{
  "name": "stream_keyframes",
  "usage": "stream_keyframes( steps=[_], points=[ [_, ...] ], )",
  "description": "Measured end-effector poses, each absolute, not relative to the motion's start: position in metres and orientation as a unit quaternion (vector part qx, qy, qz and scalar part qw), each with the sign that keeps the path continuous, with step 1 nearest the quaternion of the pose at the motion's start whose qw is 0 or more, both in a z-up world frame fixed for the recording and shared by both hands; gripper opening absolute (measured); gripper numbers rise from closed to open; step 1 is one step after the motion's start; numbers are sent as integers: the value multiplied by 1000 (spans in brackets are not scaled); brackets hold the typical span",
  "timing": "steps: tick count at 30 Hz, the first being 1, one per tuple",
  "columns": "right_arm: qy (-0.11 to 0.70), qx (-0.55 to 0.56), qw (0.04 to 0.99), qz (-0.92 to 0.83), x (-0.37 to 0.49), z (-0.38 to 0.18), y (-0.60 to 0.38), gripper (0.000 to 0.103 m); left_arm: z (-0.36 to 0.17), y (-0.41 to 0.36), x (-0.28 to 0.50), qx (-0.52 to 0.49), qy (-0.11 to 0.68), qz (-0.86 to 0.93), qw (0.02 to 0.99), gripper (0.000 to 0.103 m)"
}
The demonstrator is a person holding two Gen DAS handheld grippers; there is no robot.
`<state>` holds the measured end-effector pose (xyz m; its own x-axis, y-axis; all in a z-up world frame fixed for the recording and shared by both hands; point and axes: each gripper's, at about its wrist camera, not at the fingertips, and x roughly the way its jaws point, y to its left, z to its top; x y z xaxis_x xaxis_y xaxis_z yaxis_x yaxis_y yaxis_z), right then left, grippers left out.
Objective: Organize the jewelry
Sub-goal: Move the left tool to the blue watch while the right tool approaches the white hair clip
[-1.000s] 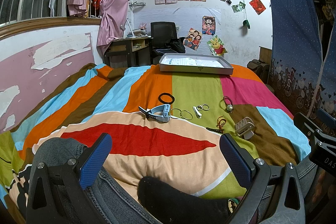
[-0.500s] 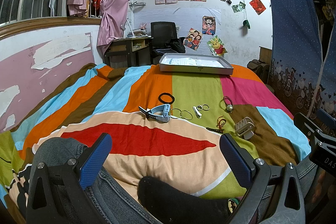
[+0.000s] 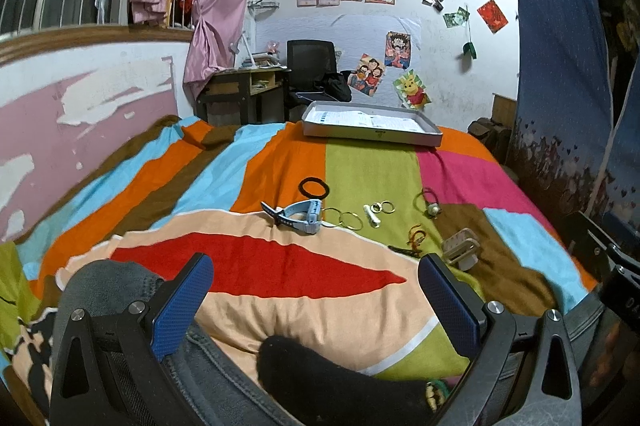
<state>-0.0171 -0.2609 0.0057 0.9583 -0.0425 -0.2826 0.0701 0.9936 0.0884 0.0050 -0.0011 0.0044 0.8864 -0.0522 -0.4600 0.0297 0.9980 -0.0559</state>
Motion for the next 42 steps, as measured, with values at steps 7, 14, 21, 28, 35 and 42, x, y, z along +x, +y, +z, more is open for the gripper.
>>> stream_keyframes(
  steps=[7, 14, 21, 28, 35, 42],
  points=[
    [112, 55, 992, -24, 2, 19, -270, 102, 16, 11, 21, -80, 220, -41, 971, 103],
    [88, 54, 995, -13, 50, 39, -274, 102, 28, 13, 62, -82, 213, -39, 973, 103],
    [90, 54, 994, 8, 109, 39, -267, 102, 28, 27, 118, -93, 230, -29, 968, 103],
    [126, 49, 990, 29, 186, 21, -256, 102, 9, 33, 171, -97, 266, -22, 959, 103],
    [189, 63, 977, 76, 260, -20, -244, 102, -18, 31, 224, -87, 305, -24, 948, 103],
    [259, 77, 957, 107, 309, -74, -232, 100, -47, 31, 253, -80, 336, -21, 938, 101]
  ],
)
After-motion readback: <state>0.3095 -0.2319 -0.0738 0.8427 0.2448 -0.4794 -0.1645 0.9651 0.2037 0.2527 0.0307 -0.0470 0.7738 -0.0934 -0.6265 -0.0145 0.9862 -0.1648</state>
